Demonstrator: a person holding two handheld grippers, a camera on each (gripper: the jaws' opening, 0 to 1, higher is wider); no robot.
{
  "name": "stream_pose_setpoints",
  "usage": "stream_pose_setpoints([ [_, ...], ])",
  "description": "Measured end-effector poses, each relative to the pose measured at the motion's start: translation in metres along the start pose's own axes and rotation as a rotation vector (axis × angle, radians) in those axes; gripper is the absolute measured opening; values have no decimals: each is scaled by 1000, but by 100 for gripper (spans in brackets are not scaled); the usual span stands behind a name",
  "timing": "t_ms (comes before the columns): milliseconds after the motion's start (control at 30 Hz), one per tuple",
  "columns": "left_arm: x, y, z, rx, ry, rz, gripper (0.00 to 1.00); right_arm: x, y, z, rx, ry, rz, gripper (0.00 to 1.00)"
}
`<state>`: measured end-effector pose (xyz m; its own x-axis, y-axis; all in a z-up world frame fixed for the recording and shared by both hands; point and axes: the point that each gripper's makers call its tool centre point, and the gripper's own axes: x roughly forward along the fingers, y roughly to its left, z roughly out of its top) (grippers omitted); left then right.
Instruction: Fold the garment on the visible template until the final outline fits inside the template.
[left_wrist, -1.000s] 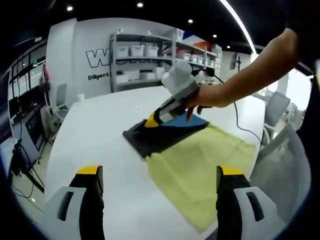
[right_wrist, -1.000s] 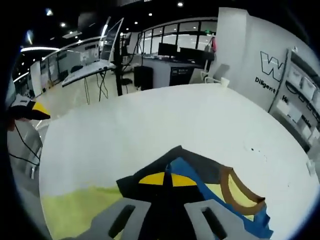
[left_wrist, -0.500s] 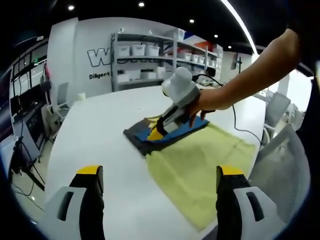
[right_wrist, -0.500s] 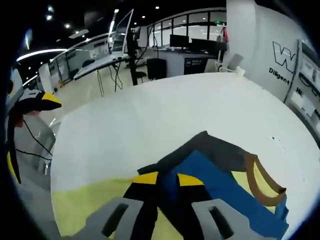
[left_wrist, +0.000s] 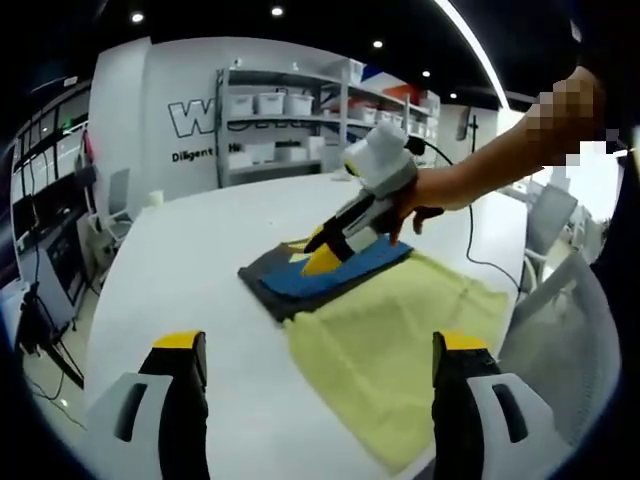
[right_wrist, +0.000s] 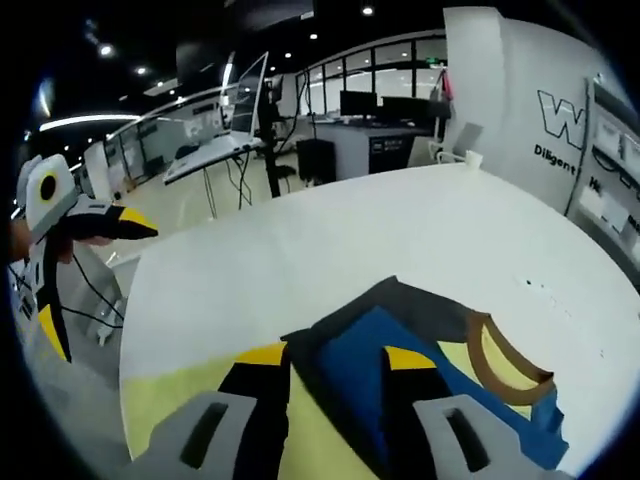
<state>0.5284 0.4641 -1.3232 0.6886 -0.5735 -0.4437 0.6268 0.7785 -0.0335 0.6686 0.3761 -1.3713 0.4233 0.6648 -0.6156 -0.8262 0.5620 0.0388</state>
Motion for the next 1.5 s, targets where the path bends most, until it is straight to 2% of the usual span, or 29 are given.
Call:
stream_pose_setpoints([
  [467, 5, -5, -2, 11, 18, -18, 91, -44, -16, 10, -45, -48, -34, 47],
  [600, 6, -5, -3, 22, 24, -23, 91, -58, -22, 14, -43, -66, -49, 55],
  [700, 8, -5, -8, 0, 39, -31, 91, -69, -27, 22, -108, -95, -71, 61],
  [867, 10, -8, -13, 2, 53, -36, 91, -91, -31, 27, -105, -110, -82, 64],
  [1100, 16, -19, -17, 50, 86, -69, 92, -115, -33, 19, -102, -125, -100, 69],
  [1300, 20, -18, -24, 65, 115, -83, 92, -131, -33, 8, -107, -123, -108, 78],
  [1500, 21, -20, -24, 71, 127, -88, 92, -144, -34, -2, -89, -136, -119, 85],
])
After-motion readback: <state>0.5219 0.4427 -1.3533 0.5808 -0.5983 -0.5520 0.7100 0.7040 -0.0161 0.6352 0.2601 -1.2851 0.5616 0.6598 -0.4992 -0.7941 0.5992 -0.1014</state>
